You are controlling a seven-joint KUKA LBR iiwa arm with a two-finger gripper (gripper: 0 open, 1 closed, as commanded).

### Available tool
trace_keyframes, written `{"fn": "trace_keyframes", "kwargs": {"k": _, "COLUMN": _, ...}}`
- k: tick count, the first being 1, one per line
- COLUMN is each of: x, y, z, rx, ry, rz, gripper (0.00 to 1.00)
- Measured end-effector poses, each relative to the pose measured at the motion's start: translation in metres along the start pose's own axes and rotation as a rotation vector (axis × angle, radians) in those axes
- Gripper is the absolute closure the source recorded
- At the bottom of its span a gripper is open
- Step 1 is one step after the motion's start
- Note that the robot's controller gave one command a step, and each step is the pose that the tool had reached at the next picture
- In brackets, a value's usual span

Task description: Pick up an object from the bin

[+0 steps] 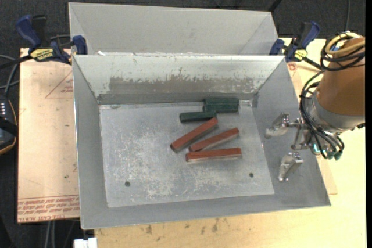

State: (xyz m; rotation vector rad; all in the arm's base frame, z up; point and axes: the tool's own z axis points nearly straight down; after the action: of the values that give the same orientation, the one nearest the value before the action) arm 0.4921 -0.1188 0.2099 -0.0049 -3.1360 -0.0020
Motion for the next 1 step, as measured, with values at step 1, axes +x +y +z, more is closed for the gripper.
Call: {"fn": "trace_keyframes", "kwargs": {"k": 1, "x": -0.0015, "y": 0.0005, "z": -0.0027, "rx": 0.001, "ry": -0.006, "rz": -0.003, "gripper": 0.0}}
